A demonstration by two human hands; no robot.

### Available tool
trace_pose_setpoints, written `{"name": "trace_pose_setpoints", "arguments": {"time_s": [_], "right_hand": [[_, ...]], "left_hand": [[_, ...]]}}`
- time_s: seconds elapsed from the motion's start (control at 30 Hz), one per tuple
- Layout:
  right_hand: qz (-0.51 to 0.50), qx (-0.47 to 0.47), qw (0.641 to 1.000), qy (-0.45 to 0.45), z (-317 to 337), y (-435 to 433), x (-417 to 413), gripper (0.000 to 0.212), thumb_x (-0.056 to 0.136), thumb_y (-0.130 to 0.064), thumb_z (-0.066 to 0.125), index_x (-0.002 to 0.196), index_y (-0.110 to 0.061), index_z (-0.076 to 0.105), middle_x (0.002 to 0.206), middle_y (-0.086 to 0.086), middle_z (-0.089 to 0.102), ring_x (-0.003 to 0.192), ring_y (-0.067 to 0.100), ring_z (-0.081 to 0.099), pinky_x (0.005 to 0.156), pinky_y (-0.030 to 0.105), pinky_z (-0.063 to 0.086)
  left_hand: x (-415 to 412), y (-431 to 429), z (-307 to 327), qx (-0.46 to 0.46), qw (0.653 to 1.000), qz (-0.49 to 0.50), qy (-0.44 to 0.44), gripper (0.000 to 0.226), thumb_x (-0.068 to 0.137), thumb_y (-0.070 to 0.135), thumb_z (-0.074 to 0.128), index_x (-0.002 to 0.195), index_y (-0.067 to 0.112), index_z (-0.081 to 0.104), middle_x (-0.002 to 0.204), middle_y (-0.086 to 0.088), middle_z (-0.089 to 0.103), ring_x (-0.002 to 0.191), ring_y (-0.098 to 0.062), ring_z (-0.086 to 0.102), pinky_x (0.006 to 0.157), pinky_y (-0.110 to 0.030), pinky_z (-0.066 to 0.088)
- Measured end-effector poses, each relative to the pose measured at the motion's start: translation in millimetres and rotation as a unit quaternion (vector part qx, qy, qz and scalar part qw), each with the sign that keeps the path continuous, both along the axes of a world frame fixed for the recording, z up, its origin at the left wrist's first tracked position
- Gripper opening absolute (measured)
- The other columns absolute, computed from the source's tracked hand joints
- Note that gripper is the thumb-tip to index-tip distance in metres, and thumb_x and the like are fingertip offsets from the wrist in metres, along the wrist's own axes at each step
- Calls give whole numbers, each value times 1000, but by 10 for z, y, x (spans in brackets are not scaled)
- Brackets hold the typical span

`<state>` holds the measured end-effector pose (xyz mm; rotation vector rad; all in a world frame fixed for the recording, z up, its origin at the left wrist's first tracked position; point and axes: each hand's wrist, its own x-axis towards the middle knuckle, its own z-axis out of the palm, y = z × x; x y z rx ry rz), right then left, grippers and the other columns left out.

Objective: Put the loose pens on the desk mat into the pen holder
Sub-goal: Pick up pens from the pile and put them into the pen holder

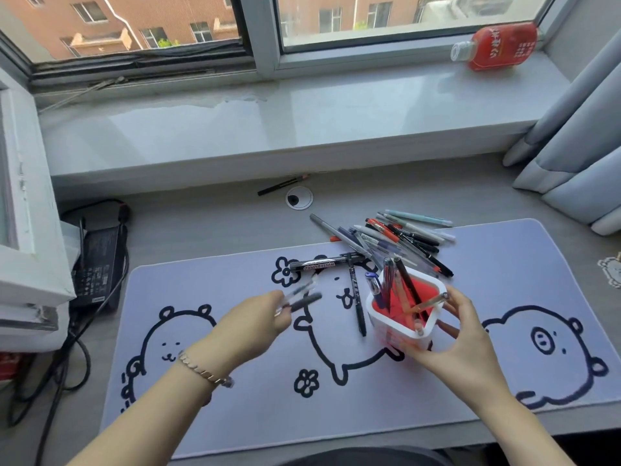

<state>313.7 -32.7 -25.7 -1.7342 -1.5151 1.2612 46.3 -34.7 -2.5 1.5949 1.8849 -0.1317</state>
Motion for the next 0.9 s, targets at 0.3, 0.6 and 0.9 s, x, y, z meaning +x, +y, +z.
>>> {"name": "trace_pose_setpoints", "arguments": {"time_s": [0.3,0.6,0.9], "right_hand": [[46,2,999,-11,-32,-41,-219,83,57,-28,82,121,-48,34,118,-25,49,110,5,51,90,30,45],[44,30,999,5,59,-52,-324,88,55,-25,85,123,-45,34,123,-15,51,111,-3,48,89,22,42],[1,41,999,-15,100,-94,11,81,53,-16,84,106,-57,39,113,-25,51,101,-12,51,85,26,41]], "left_hand": [[560,99,383,262,683,239,-639,14,92,12,38,97,21,48,79,4,67,84,-18,67,81,-31,54],[814,-29,253,376,834,82,-394,68,80,-7,60,124,34,30,87,4,60,83,-13,65,76,-23,53],[872,90,50,357,871,-204,-268,43,91,12,43,134,11,40,143,-7,42,140,-14,20,115,-35,20]]}}
